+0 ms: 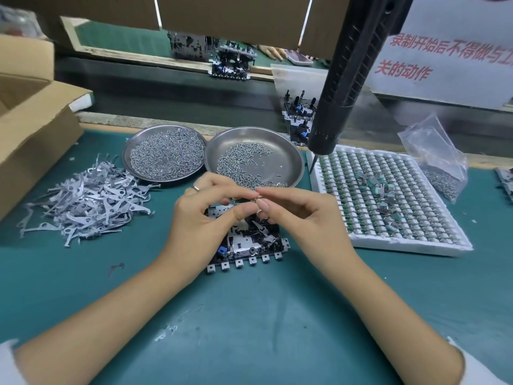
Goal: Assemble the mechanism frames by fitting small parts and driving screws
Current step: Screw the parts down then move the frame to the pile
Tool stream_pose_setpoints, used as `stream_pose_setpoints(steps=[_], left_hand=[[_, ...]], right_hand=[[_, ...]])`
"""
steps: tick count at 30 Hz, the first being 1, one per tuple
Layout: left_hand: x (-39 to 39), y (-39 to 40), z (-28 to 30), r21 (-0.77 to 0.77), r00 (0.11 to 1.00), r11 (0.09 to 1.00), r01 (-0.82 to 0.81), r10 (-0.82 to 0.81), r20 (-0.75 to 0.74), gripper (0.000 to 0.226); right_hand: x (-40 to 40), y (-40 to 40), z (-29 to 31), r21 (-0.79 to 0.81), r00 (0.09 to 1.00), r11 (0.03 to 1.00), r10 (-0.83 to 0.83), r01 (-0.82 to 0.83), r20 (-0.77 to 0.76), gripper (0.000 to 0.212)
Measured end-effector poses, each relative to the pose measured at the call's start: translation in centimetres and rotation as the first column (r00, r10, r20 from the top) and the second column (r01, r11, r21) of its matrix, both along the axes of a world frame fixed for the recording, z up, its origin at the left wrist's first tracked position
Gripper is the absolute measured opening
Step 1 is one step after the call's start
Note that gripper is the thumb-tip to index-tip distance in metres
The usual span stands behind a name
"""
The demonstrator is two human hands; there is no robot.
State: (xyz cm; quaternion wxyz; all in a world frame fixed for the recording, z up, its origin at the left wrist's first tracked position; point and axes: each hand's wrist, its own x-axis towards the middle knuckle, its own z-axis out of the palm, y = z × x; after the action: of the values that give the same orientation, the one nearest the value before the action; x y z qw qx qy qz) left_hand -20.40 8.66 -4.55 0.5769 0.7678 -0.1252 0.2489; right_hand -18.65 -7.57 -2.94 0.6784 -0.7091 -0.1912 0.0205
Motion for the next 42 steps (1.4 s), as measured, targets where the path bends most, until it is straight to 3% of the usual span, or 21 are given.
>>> stream_pose_setpoints(steps=[13, 19, 23, 28, 35, 42], left_hand=[[-0.4, 0.4, 1.0, 0.031, 0.998, 0.999, 0.009, -0.007, -0.065, 0.030], [-0.6, 1.1, 1.6, 0.168, 0.992, 0.979, 0.114, -0.104, -0.071, 0.032], [-1.0, 2.2, 1.4, 0.211, 0.979, 0.959, 0.187, -0.165, -0.117, 0.036], [-2.2, 3.6, 0.6, 0.059, 0.989, 0.997, 0.049, -0.040, -0.145, 0.014], [-2.5, 3.3, 0.3, 0.078, 0.988, 0.997, -0.026, 0.038, -0.147, 0.013], [-2.9, 2.9, 0.4, 0.173, 0.995, 0.985, -0.025, 0.041, -0.092, 0.014]], right_hand=[[-0.3, -0.3, 0.2, -0.060, 0.997, 0.998, 0.013, -0.008, 0.073, 0.015], [-0.9, -0.7, 0.1, -0.190, 0.977, 0.981, 0.009, 0.032, 0.211, 0.020], [-1.0, -0.9, -0.6, -0.298, 0.904, 0.951, 0.059, 0.077, 0.423, 0.020], [-0.8, -0.5, -2.0, -0.475, 0.728, 0.870, 0.238, 0.135, 0.643, 0.011], [-0.6, -0.3, -2.7, -0.517, 0.635, 0.829, 0.286, 0.212, 0.718, 0.007], [-0.7, -0.2, -2.6, -0.544, 0.629, 0.806, 0.301, 0.234, 0.717, 0.007]])
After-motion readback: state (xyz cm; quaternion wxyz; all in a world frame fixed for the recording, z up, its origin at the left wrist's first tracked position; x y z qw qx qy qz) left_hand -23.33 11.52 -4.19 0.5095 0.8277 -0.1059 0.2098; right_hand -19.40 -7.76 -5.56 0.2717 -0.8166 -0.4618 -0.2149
